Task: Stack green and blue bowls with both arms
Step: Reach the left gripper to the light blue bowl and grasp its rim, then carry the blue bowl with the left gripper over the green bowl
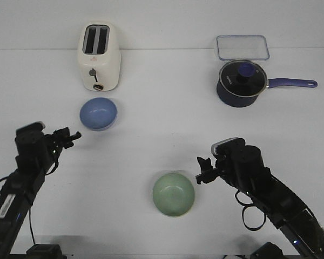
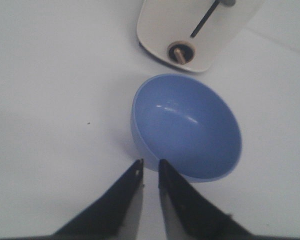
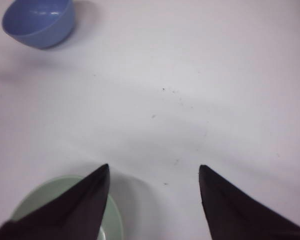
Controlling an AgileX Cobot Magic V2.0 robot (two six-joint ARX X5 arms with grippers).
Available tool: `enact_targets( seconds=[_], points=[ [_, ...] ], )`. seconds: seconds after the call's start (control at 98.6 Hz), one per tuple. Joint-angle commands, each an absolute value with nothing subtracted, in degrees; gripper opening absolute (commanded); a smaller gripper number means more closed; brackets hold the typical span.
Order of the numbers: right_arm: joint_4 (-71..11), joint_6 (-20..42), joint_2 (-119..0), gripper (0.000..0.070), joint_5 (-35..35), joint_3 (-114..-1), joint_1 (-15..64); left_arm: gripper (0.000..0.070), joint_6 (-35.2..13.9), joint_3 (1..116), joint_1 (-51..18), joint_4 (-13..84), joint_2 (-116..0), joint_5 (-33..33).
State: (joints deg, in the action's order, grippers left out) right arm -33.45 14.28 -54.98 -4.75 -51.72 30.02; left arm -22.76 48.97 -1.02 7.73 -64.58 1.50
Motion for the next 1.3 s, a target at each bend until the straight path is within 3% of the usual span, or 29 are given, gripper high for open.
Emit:
enact_targets(
  seconds=[0.0,0.051,0.091,0.436,0.497,0.629,0.689,0.923,1.288],
  points=[
    [-33.10,13.13,-55.13,0.0373,-4.95,-52.29,30.35,0.0377,-19.44,52.73,-0.91,7.70,-71.00,1.74],
    [-33.08,12.95,-55.13,0.0373,-4.99,-52.29,30.35,0.0515,-18.68,55.24,-0.91,7.88,-75.59,1.87],
    [-33.08,12.93,-55.13,0.0373,-4.97,-52.29,30.35,0.0549,-18.04,56.69,-0.91,7.94,-78.37,2.02],
    [-33.06,12.51,-55.13,0.0373,-4.95,-52.29,30.35,0.0538,-16.91,68.73,-0.73,9.41,-97.69,2.04],
    [-33.08,12.51,-55.13,0.0373,-4.95,-52.29,30.35,0.0467,-16.93,70.52,-0.73,10.33,-99.66,2.02],
    [-33.08,12.53,-55.13,0.0373,-4.95,-52.29,30.35,0.0122,-16.69,72.38,-0.75,10.79,-101.67,2.22],
    [-33.06,12.53,-55.13,0.0373,-4.93,-52.29,30.35,0.0000,-15.99,72.40,-0.75,10.76,-101.71,3.55],
    [-33.06,12.51,-55.13,0.0373,-4.34,-52.29,30.28,0.0014,-15.46,72.71,-0.78,13.96,-98.17,5.39],
    [-32.99,10.63,-55.13,0.0373,-2.50,-52.29,24.45,0.0014,-10.81,72.64,-5.89,27.09,-79.24,18.98]
  ],
)
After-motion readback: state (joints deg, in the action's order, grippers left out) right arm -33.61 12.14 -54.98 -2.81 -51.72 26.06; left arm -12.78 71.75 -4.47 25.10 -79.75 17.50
